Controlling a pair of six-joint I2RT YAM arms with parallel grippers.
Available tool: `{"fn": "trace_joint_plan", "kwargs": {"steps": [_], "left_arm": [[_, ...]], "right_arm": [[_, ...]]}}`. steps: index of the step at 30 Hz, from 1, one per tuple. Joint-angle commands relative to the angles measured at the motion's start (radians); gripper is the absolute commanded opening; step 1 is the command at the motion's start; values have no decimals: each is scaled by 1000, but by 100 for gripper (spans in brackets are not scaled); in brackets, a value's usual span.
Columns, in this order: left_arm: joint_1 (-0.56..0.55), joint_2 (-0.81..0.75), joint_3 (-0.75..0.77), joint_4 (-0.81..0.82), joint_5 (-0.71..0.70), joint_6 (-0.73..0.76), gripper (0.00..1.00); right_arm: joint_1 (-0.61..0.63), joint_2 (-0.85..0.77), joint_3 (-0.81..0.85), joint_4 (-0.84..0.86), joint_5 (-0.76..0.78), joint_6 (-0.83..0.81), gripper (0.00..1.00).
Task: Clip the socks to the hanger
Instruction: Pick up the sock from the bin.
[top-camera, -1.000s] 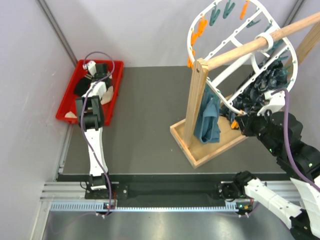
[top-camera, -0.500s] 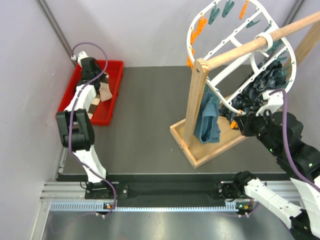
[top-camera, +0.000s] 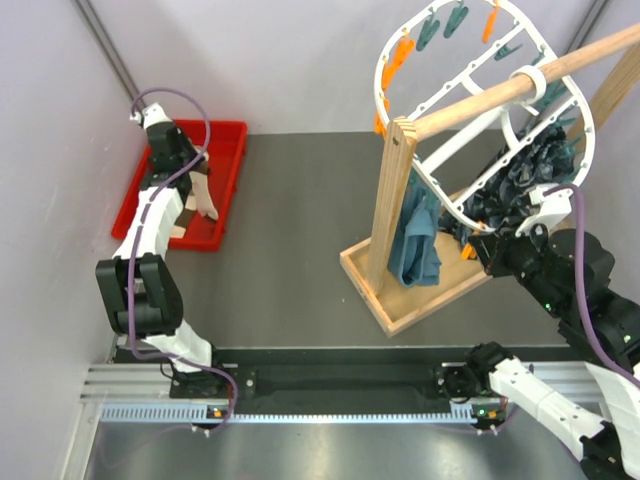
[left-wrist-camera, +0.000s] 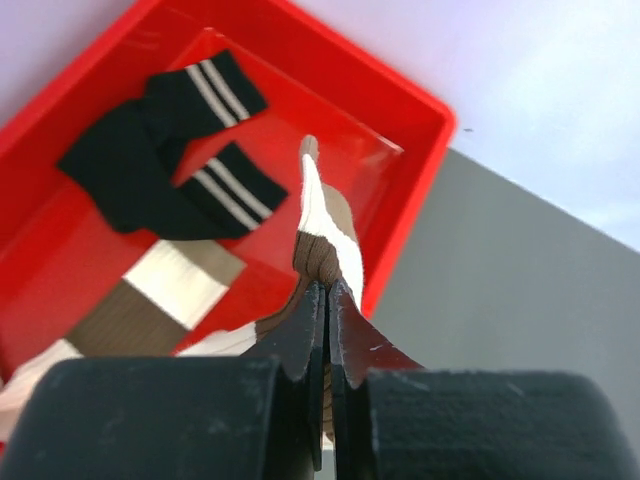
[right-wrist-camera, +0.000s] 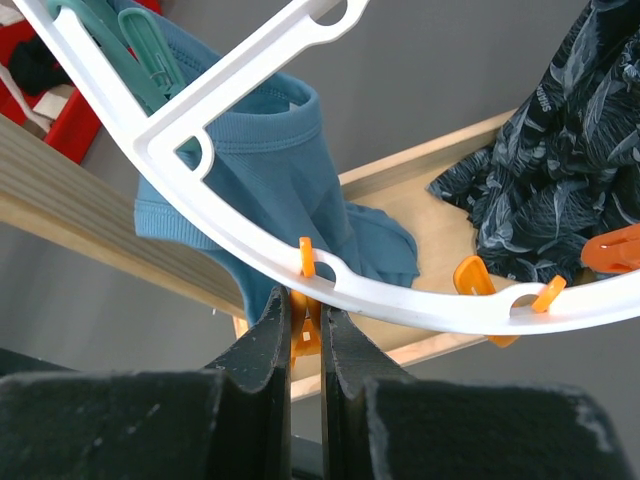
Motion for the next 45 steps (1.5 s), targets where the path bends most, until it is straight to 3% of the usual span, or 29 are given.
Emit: {"fn": "trace_joint_plan", "kwargs": {"steps": [1, 5, 9, 14, 16, 18, 21, 22, 32, 37, 45], "left_arm": [[31, 33, -4, -2, -47, 70, 0], [103, 147, 15, 43, 117, 93, 0], [140, 233, 39, 48, 194, 116, 0], [143, 248, -17, 3, 16, 168, 2], [145, 237, -29, -49, -54, 157, 13], [143, 216, -38, -57, -87, 134, 34], [143, 182, -29, -46, -64, 142, 53], [143, 179, -24, -46, -50, 140, 55], [122, 288, 126, -37, 96, 197, 55], [45, 490, 388, -198, 16, 254, 47], [2, 630, 457, -150, -101, 248, 38]], "right_arm": [[11, 4, -16, -57, -50, -10, 0], [11, 0, -24, -47, -58, -7, 0], [11, -3, -35, -44, -58, -10, 0], [13, -6, -39, -44, -55, -18, 0], [11, -9, -36, -44, -61, -21, 0], [11, -7, -36, -46, -64, -21, 0], [11, -7, -43, -41, -73, -22, 0], [11, -7, -44, -40, -75, -22, 0], [11, 2, -49, -31, -90, -10, 0], [11, 8, -41, -32, -92, -10, 0], [11, 27, -46, -34, -91, -6, 0]]}}
